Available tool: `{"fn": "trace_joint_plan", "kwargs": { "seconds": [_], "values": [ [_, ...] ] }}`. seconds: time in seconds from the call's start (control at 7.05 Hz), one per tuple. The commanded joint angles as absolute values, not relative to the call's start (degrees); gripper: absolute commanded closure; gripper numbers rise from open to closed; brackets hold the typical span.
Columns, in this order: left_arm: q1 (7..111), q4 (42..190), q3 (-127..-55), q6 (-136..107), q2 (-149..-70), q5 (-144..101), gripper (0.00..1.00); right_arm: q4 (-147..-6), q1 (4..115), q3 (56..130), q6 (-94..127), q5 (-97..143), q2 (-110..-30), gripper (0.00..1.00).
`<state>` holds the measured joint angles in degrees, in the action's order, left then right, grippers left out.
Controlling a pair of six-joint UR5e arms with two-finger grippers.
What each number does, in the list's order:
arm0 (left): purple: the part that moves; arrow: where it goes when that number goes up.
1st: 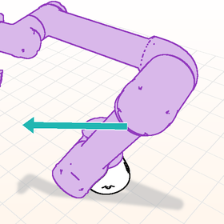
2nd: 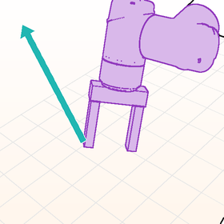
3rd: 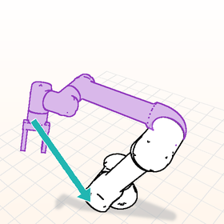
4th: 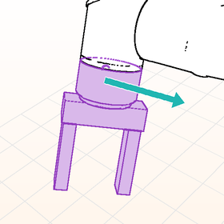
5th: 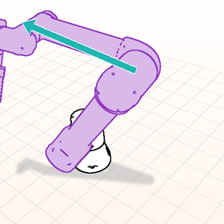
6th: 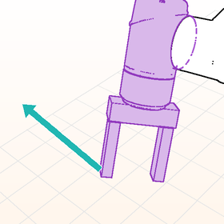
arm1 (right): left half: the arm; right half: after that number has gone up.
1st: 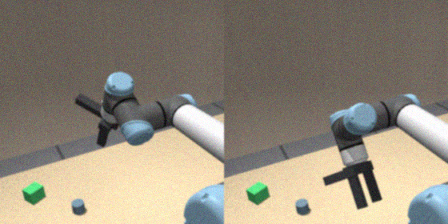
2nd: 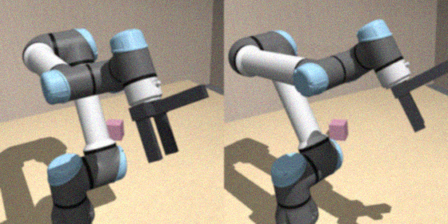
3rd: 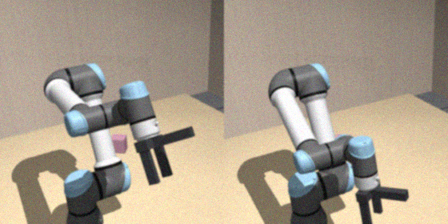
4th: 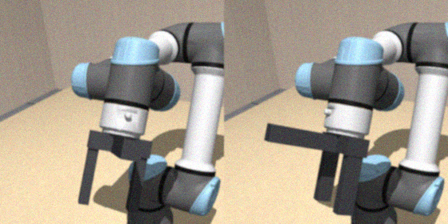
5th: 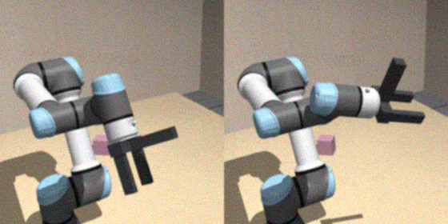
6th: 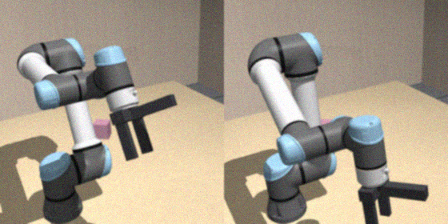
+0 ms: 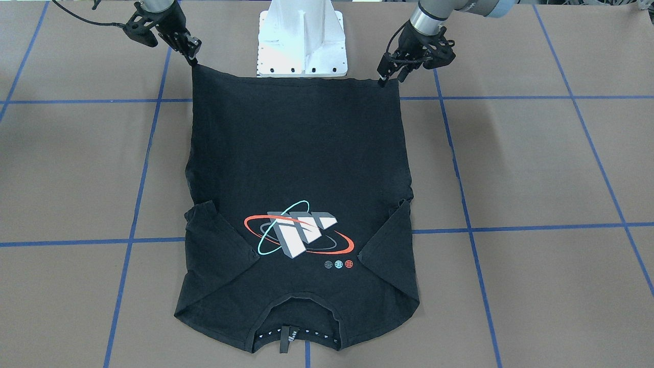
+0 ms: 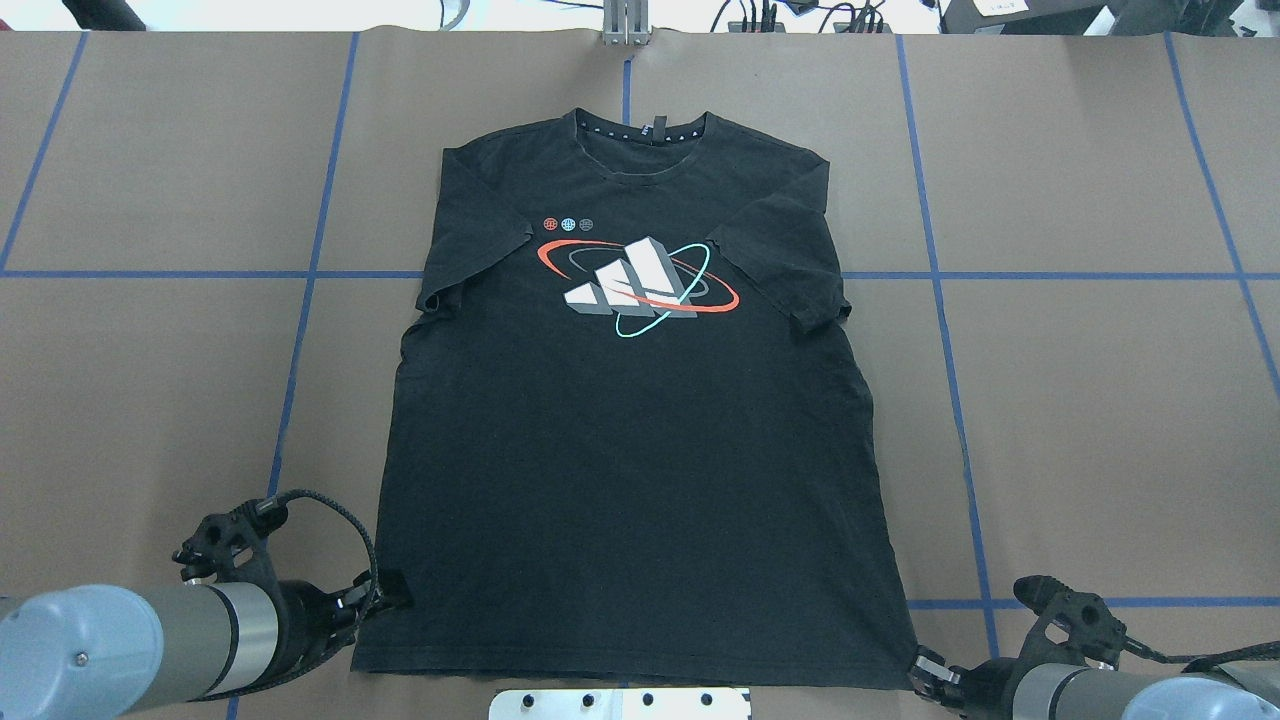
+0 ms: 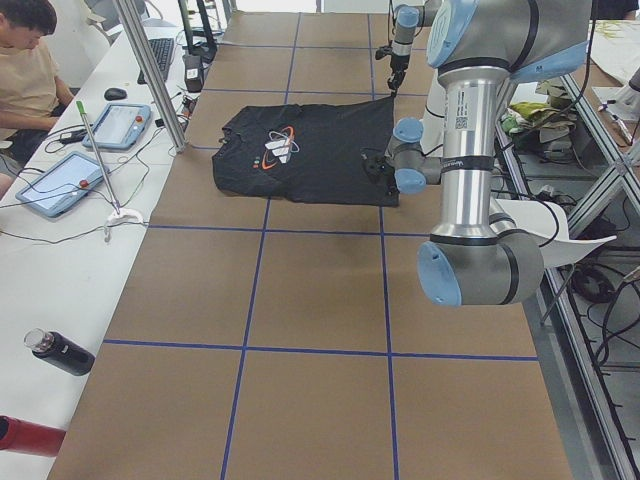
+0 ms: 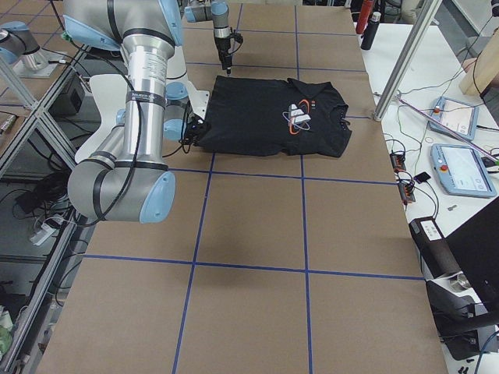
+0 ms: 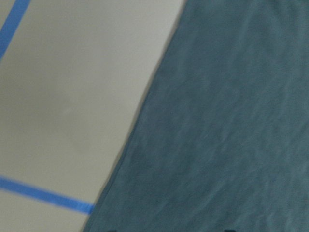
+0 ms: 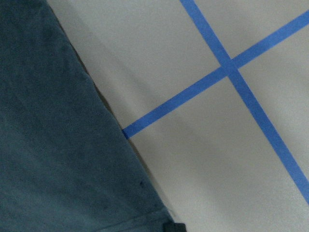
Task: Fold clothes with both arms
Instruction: 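Grasp both hem corners nearest the robot with both grippers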
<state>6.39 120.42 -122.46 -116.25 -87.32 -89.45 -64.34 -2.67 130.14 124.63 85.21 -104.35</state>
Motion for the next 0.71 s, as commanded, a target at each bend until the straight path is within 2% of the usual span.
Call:
{"fn": "trace_joint_plan", "kwargs": {
  "seconds": [0.0, 0.57],
  "values": [
    [2.38, 120.23, -122.43, -121.90, -84.13, -86.40, 0.29, -64.34, -2.46, 130.17, 124.63, 85.17, -104.68, 1.00],
    [0.36, 120.23, -120.94, -122.78, -84.20, -86.40, 0.32, -64.34, -2.37, 130.25, 124.63, 85.17, -104.77, 1.00]
  ]
}}
